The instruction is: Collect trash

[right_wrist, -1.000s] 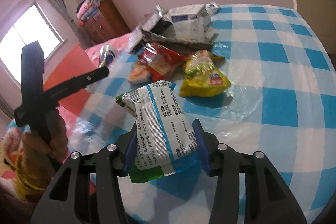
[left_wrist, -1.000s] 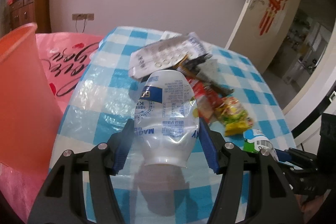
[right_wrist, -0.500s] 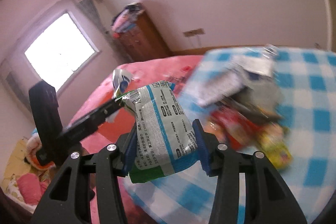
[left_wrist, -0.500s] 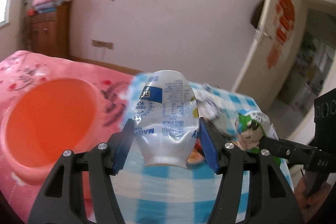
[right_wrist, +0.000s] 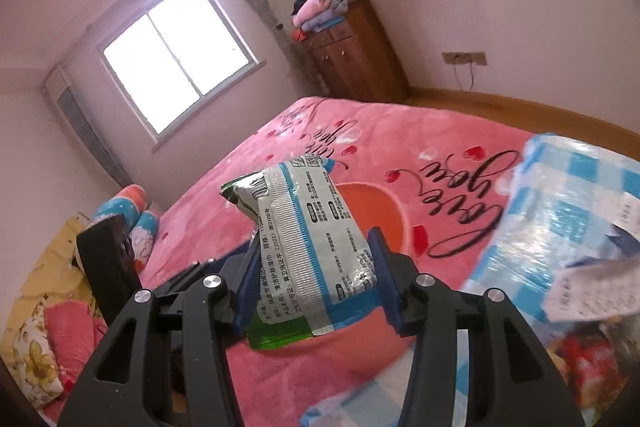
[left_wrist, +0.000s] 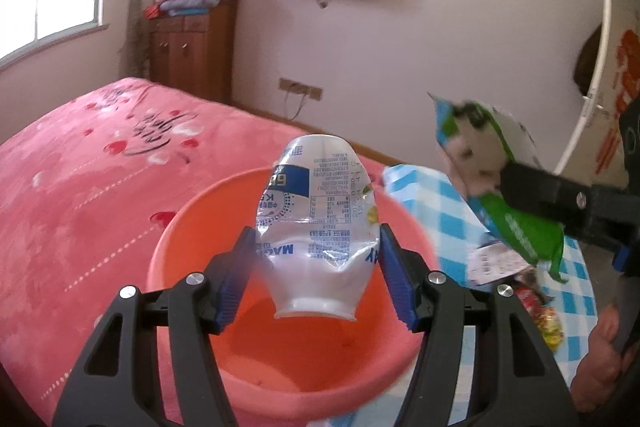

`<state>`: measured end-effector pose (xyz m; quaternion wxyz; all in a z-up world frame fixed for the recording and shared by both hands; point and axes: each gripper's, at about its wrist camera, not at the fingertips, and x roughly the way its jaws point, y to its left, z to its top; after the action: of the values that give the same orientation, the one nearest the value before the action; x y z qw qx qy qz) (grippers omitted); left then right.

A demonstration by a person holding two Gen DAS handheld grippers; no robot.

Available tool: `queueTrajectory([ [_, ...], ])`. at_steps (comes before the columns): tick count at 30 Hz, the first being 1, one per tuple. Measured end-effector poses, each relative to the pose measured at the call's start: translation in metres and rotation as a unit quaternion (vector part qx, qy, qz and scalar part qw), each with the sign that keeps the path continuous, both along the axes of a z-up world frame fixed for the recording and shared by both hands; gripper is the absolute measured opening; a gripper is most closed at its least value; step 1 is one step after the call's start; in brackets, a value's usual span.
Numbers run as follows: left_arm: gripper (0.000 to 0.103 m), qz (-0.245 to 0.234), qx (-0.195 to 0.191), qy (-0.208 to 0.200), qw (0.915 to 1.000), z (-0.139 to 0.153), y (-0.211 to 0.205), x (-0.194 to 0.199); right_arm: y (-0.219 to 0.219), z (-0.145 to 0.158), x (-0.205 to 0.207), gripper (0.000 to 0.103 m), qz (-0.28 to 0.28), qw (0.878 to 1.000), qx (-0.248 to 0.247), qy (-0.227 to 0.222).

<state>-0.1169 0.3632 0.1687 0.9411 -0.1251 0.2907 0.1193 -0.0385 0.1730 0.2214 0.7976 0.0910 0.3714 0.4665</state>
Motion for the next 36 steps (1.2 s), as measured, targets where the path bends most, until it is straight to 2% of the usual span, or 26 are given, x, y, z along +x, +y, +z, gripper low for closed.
queueTrajectory([
  [4,0.062,0.007,-0.009,0.025,0.9996,-0.019,0.007,0.008,0.025,-0.011,0.009,0.054,0.006,1.0,-0.01,0.009],
  [5,0.062,0.014,-0.004,0.036,0.9992,-0.024,0.008,0.01,0.023,-0.013,0.008,0.059,0.008,1.0,-0.004,0.016],
  [6,0.064,0.014,-0.002,0.039,0.9991,-0.027,0.006,0.007,0.022,-0.017,0.007,0.074,0.004,1.0,-0.002,0.02],
  [7,0.071,0.012,-0.006,0.04,0.9991,-0.03,0.006,0.006,0.02,-0.017,0.007,0.081,-0.004,1.0,0.001,0.019],
  [9,0.078,0.015,-0.01,0.037,0.9992,-0.031,0.007,0.003,0.014,-0.012,0.004,0.082,-0.011,1.0,0.007,0.012],
  [12,0.085,0.018,0.003,0.027,0.9995,-0.027,0.003,-0.001,-0.007,-0.009,-0.004,0.091,-0.042,0.999,0.006,-0.01],
  [17,0.088,0.013,0.031,0.003,0.9995,-0.02,-0.016,-0.008,-0.048,-0.014,-0.017,0.091,-0.092,0.995,0.005,-0.033],
  [20,0.089,-0.007,0.031,-0.02,0.9993,-0.018,-0.028,-0.013,-0.077,-0.022,-0.028,0.091,-0.127,0.99,-0.004,-0.054],
  [31,0.089,-0.073,0.069,-0.033,0.9944,-0.02,-0.094,-0.016,-0.155,-0.058,-0.059,0.096,-0.219,0.969,-0.027,-0.108],
  [36,0.089,-0.084,0.058,-0.029,0.9943,-0.024,-0.117,-0.015,-0.184,-0.069,-0.065,0.098,-0.257,0.957,-0.044,-0.126],
])
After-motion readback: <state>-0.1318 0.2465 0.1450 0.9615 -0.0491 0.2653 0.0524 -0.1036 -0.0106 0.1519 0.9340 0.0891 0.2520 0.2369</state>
